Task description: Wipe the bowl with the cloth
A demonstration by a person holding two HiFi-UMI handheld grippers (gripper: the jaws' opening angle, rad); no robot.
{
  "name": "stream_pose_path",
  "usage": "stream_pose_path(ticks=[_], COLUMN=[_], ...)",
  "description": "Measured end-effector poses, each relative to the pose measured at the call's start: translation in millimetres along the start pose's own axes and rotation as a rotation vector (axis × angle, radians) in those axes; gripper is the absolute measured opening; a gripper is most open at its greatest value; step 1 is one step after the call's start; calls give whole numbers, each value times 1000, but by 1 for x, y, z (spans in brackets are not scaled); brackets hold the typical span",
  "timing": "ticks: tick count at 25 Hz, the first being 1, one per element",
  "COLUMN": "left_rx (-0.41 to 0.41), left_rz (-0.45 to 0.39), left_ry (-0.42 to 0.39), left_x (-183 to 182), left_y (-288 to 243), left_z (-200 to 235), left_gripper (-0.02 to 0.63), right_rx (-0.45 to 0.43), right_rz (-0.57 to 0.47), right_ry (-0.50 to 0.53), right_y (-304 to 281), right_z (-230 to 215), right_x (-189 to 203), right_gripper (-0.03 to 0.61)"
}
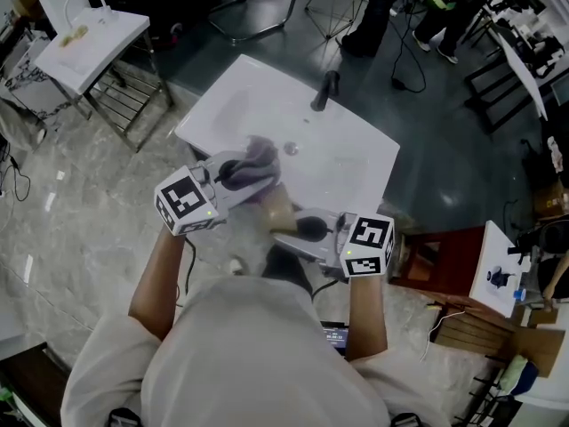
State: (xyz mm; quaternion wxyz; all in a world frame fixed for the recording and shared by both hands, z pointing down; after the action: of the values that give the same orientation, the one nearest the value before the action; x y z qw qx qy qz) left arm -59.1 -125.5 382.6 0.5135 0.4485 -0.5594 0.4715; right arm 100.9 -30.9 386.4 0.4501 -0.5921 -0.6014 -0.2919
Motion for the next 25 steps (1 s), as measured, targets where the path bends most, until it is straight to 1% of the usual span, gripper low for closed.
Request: stream_pose_path(ticks=[3, 7, 10, 13, 15, 19, 22, 25], left_rx=[23, 26, 33, 48, 54, 63, 74, 82], left_rz=[-128, -260, -346, -414, -438, -459, -481, -501], left_ry=[133, 268, 359, 424, 453, 506, 537, 576], left_x=[6, 19, 29, 38, 44, 53, 58, 60], left_y=[5, 6, 6, 5, 3, -3, -5, -5], left_z=[4, 6, 8, 5, -1, -8, -14, -19], left_gripper=[61, 61, 61, 61, 61, 61, 61, 61], right_rx=[-61, -115, -142, -167, -170, -158, -131, -101], right_rz=[-93, -199, -264, -331, -354, -384, -421, -460], right_ry=[-27, -65, -82, -102, -105, -103, -108, -137], right_y=[9, 20, 23, 27, 29, 31, 32, 33], right_z=[3, 2, 0, -2, -3, -7, -10, -15], right_x=[-6, -12, -18, -24, -26, -34, -38, -41], right_gripper=[31, 31, 31, 31, 31, 31, 31, 31])
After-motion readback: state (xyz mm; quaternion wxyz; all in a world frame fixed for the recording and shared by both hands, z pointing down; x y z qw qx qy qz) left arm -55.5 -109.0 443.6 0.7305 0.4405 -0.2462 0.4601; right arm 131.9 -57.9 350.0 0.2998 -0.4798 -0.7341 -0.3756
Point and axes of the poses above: the fingertips, and each gripper's own axes: y backward along the fingers, z to its left, x out of its underside, the point moved 9 cm from there along y, backward along the fingers, and after that the axes turned 2 degrees about -z, right-handed, at the moved point
